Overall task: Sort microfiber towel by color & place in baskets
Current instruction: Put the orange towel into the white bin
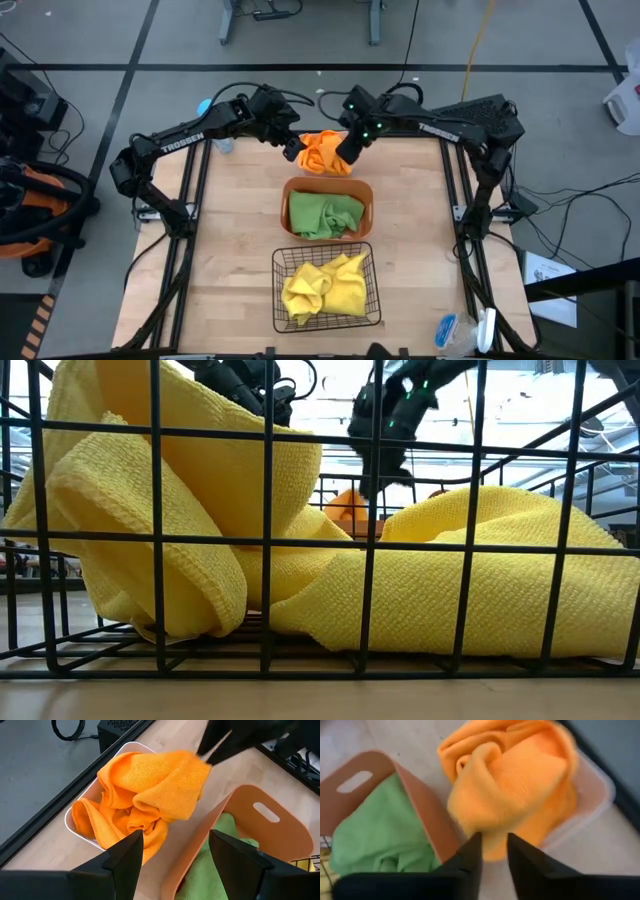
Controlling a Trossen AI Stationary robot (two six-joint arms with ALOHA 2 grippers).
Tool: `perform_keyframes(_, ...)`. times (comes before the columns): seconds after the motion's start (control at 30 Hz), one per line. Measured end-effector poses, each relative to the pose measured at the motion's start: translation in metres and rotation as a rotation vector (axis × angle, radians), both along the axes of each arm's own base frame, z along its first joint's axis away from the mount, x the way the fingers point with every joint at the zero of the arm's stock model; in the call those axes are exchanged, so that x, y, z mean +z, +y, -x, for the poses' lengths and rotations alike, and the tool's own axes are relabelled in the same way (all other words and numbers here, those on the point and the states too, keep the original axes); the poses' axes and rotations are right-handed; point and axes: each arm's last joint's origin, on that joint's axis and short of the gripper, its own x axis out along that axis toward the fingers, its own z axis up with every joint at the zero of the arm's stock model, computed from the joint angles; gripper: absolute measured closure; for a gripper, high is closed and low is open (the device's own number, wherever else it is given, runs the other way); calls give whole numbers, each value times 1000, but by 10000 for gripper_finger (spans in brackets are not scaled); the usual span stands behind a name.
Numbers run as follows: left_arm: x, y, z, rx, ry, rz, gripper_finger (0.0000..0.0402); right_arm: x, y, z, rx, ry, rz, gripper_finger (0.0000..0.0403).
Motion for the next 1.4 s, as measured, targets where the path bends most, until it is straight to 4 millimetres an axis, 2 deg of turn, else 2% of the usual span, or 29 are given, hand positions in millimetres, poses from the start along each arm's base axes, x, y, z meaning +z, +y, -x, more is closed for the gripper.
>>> perform_keyframes(0.1,0,0,0,13,-4,15,169,-23,-7,-14,-26,-40,-28,382)
perform_keyframes(0.17,0,-1,0,12,-10,29,169,-35,-11,-23,-46,-50,-37,395)
perform_keyframes(0.43,0,-13,-7,7,-21,79,169,-88,-26,-49,-254,-39,-172,399)
perform_keyframes(0.9,0,-41,-10,-19,36,143,169,-126,-34,-60,-353,10,-190,402)
perform_keyframes(1.13,3,-48,-9,-25,42,149,169,-124,-33,-60,-363,16,-169,402)
perform_keyframes(1.4,20,-51,15,29,60,60,169,-80,-31,-46,-341,-68,-176,403)
